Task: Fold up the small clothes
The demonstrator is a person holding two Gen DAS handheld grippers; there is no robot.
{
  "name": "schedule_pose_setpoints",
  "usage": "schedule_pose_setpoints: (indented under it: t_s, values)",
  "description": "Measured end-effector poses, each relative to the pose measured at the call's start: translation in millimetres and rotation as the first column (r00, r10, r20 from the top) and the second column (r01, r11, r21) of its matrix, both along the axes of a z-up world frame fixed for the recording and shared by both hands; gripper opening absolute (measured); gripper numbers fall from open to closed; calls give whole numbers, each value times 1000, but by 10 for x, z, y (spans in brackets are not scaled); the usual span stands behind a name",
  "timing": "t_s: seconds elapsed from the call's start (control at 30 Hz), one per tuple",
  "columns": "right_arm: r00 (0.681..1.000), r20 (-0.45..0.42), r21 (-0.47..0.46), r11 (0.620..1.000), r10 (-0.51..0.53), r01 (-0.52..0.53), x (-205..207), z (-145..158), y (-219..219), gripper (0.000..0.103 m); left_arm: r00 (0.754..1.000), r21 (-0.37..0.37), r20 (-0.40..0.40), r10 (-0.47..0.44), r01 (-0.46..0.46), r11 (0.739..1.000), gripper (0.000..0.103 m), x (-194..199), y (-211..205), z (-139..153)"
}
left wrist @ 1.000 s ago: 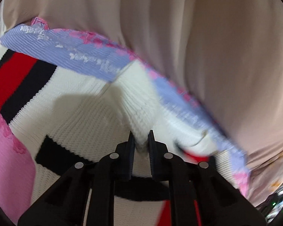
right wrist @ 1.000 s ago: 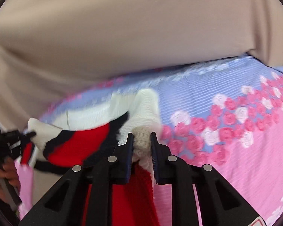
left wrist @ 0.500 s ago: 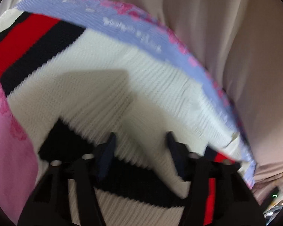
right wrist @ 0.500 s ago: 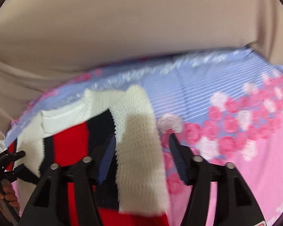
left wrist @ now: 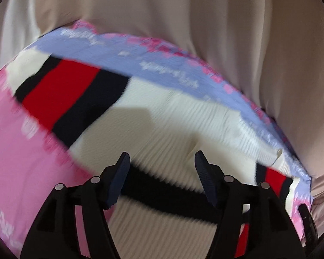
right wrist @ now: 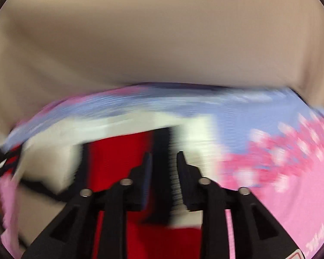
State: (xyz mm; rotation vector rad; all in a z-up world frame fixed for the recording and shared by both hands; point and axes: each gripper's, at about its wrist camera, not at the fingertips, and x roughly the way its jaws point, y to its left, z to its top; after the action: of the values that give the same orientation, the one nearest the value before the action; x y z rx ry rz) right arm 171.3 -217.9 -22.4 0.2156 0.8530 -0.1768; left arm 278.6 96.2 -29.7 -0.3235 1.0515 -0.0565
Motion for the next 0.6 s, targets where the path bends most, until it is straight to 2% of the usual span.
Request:
schedule_pose_setpoints:
  t_s: [0.1,0.17,0.23,0.27,0.37,0.4,0.43,0.47,0.5,0.57,0.6]
  values:
    - [974,-49,39,975,222,-220,354,-202,789,27,999,-29,-41,23,-25,999,61,-254,174,-39]
    - [950,-82,-14,952,302,-304,626,-346,1187,24,997,-38,-60,43,-45,998,63,-365,303,-68]
    - [925,-127,-32,931,358,-365,902,-492,1489,27,995,-39,-73,65,-68,997,65,-444,459,-93]
    - [921,-137,-48,926,365,-375,967,-532,1560,32,994,-41,-77,73,-76,996,65,-497,540,-98]
    - [920,-169,-110,921,353,-373,1171,-696,1648,33,992,-53,-92,84,-90,995,65,-605,752,-109]
    - [924,-155,-102,924,350,-368,1202,-698,1628,34,992,-62,-97,82,-88,994,65,-620,795,-108]
    - [926,-151,-89,928,346,-361,1200,-688,1617,28,992,-78,-98,82,-90,993,65,-628,839,-95]
    - [933,-149,-32,942,327,-335,1251,-662,1532,9,992,-97,-94,81,-90,991,65,-627,864,-72]
    - [938,-139,53,949,316,-312,1274,-615,1453,8,993,-119,-85,77,-87,989,65,-611,872,-34]
    - [951,-67,234,931,301,-278,1266,-496,1334,7,995,-168,-70,71,-82,982,65,-559,855,35]
    - [948,-43,263,919,315,-294,1233,-455,1332,7,996,-207,-60,61,-72,976,69,-500,810,77]
